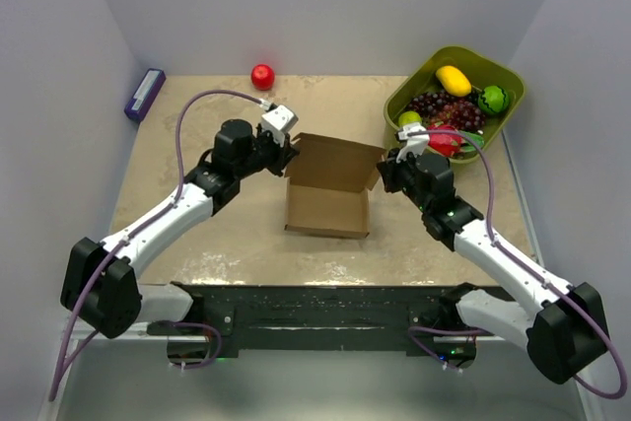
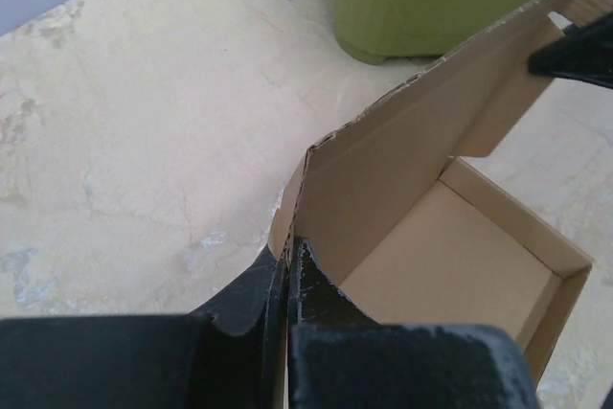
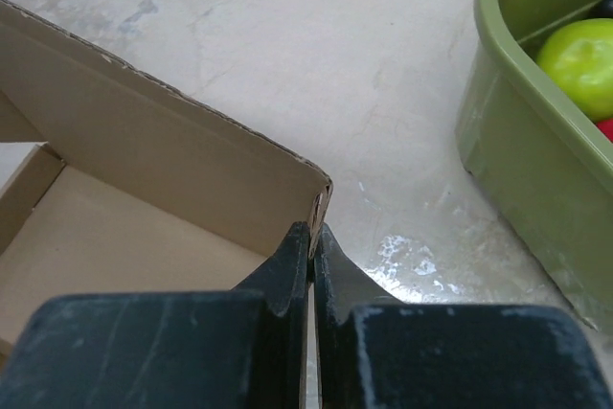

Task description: Fold the paper box

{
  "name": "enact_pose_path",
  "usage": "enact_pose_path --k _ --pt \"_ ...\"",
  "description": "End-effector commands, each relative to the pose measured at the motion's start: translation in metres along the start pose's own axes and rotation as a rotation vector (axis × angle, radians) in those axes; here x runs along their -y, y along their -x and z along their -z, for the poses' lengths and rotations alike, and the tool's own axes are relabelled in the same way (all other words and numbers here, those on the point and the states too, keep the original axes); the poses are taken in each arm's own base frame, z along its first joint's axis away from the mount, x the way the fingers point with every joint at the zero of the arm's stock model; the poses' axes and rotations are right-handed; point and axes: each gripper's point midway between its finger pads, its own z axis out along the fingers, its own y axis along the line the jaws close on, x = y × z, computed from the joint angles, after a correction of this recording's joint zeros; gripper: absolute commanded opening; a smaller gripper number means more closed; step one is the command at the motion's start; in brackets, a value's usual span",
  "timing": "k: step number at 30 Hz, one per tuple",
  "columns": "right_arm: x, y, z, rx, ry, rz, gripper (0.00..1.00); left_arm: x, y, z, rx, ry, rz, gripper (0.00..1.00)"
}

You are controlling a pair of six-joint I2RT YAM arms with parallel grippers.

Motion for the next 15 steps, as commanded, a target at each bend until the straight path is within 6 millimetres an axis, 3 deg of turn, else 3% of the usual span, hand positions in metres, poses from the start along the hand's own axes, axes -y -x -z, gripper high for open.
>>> enact_pose_path --k 1,7,9,11,15 --pt "-0.004 0.034 -0.002 0.184 -0.074 -0.096 0.0 0.009 0.023 -0.015 0.057 0.084 0.002 0.0" --pt "0.001 0.033 -0.01 0.247 -0.113 -0.115 0.0 0.018 0.002 -0.026 0.087 0.097 0.013 0.0" --pt "0.001 0.029 -0.014 0.244 -0.112 -0.09 0.0 0.019 -0.015 -0.027 0.073 0.096 0.024 0.0" --pt "0.001 0.028 -0.016 0.246 -0.108 -0.061 0.0 0.017 -0.02 -0.027 0.083 0.104 0.029 0.03" --pt "0.0 0.014 -0.017 0.228 -0.092 -0.033 0.0 0.014 -0.048 -0.031 0.041 0.122 0.044 0.13"
